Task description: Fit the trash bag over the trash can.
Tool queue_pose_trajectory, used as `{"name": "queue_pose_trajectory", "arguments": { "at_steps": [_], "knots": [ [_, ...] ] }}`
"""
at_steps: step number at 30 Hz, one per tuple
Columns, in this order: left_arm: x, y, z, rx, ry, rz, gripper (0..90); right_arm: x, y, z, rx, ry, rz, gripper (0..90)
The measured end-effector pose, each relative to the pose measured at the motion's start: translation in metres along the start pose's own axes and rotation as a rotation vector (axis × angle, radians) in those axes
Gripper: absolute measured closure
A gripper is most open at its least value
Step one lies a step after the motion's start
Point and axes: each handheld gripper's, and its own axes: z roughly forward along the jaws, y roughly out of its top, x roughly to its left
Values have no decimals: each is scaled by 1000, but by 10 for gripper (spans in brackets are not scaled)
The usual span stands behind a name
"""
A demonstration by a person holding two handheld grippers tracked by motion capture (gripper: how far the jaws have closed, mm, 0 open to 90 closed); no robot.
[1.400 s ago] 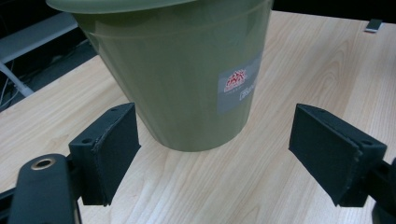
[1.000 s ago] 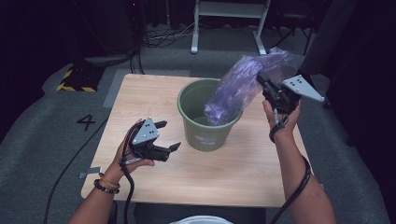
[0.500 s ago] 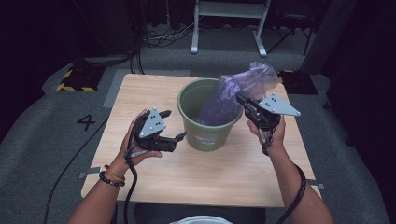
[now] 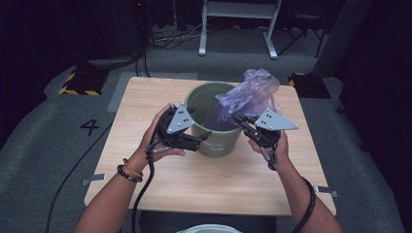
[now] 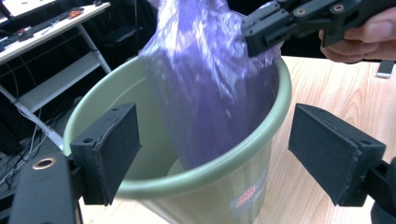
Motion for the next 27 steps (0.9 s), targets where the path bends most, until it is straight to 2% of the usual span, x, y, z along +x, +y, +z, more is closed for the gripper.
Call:
{"name": "queue_pose_trajectory", "arguments": {
  "at_steps": [4,7,12,15,18,20,23,24,27],
  "knots": [
    [-4,6,9,-3,-14,4,168,8,-2,0,17,14,-36,869],
    [-5,10,12,-17,-40,-10,178,11,-4,0,24,20,-51,863],
    [-7,15,19,-15,-32,-2,268,16,-5,-1,20,36,-69,852],
    [-5,17,23,3,-35,-20,329,17,-7,-1,10,60,-66,846],
    [-3,17,26,11,-29,-24,440,19,-8,-2,2,67,-77,845],
    [-1,16,26,11,-50,-22,524,20,-8,-3,-2,69,-85,843],
    [-1,15,25,20,-41,21,662,22,-7,-4,-7,67,-106,835],
    [-1,15,24,23,-45,31,729,22,-7,-5,-8,67,-108,831],
    [-2,15,24,31,-30,50,839,23,-7,-6,-13,66,-110,809]
  ]
}}
